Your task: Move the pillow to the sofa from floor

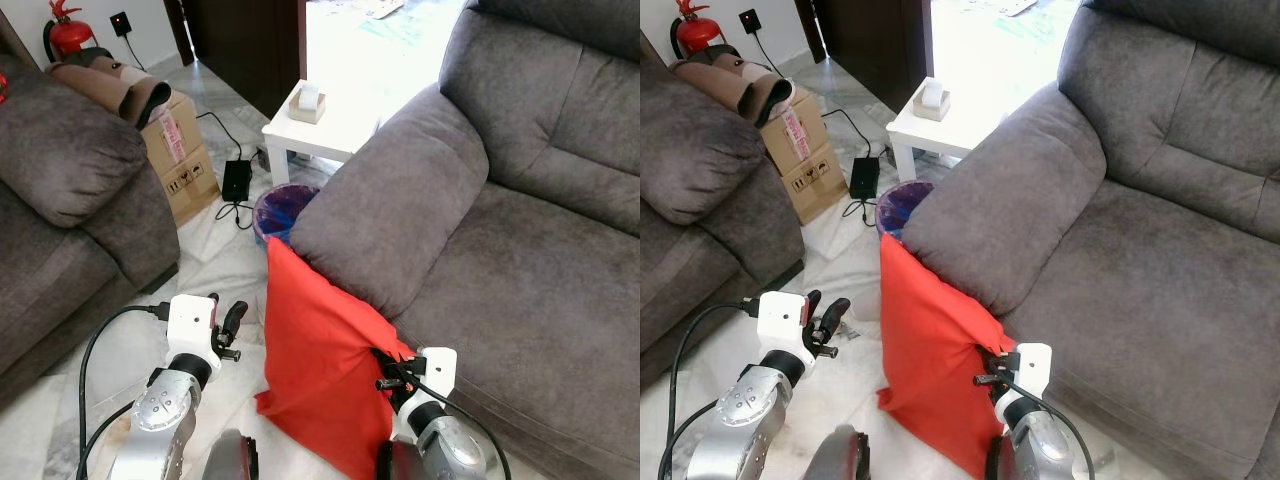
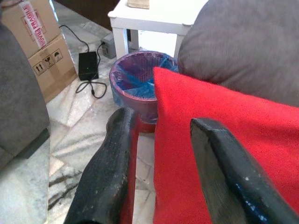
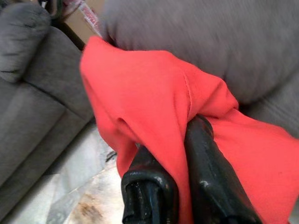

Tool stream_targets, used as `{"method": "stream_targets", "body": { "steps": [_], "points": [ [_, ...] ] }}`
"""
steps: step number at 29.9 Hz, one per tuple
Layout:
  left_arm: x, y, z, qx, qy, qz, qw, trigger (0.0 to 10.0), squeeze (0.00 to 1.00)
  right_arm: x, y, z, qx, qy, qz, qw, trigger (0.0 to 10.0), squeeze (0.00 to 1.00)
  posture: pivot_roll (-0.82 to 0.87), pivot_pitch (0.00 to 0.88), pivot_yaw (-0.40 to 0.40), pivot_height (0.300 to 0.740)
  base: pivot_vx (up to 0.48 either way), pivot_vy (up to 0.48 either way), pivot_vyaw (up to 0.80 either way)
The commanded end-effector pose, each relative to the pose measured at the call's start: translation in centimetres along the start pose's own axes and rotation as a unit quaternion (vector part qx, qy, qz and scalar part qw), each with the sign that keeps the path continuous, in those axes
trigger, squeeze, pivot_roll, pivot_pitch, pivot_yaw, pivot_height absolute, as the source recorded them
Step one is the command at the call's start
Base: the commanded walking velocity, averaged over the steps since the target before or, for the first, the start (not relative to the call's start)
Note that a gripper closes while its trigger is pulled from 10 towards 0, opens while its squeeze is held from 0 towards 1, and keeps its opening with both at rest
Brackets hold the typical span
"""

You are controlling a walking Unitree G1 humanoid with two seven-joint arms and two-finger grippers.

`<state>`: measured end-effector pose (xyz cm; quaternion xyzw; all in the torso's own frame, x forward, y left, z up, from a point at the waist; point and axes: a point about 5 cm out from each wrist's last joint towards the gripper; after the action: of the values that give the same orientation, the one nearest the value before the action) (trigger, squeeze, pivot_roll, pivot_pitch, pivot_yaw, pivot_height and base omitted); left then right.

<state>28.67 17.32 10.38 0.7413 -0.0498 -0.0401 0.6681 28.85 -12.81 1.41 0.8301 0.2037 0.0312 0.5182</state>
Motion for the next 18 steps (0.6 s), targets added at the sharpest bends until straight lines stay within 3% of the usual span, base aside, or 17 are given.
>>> {"method": "stream_targets", "body": {
  "steps": [1,8,14,18],
  "points": [
    [-0.5,-0.8,-0.6,-0.017,0.003,-0.019,1.0,10.0,0.0,1.2,3.1,-1.0,-0.018,0.038,0.066,0.997,10.0,0.0,0.13,0.142,0.022,0.74,0.0,0.0,0.0],
    [-0.2,-0.6,-0.9,-0.045,-0.006,-0.015,0.999,10.0,0.0,1.1,4.8,-0.2,-0.02,0.028,0.094,0.995,10.0,0.0,0.13,0.123,0.029,0.74,0.0,0.0,0.0],
    [0.1,-0.4,-0.8,-0.042,-0.024,-0.013,0.999,10.0,0.0,0.9,5.6,0.6,-0.029,0.016,0.102,0.994,10.0,0.0,0.13,0.108,0.03,0.74,0.0,0.0,0.0],
    [0.2,-0.4,-0.9,-0.077,-0.019,-0.012,0.997,10.0,0.0,0.7,6.3,1.3,-0.016,0.0,0.119,0.993,10.0,0.0,0.12,0.092,0.035,0.74,0.0,0.0,0.0]
  ]
}}
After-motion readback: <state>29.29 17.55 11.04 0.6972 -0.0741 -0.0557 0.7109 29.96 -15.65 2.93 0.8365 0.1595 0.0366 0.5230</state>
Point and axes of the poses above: a point about 5 cm out from each wrist's last joint towards the gripper, its own x axis pointing out of the wrist towards the gripper, its own y axis along the axis of the wrist's last joint, z = x × y, and after that the axes turned 7 degrees about x, right-handed
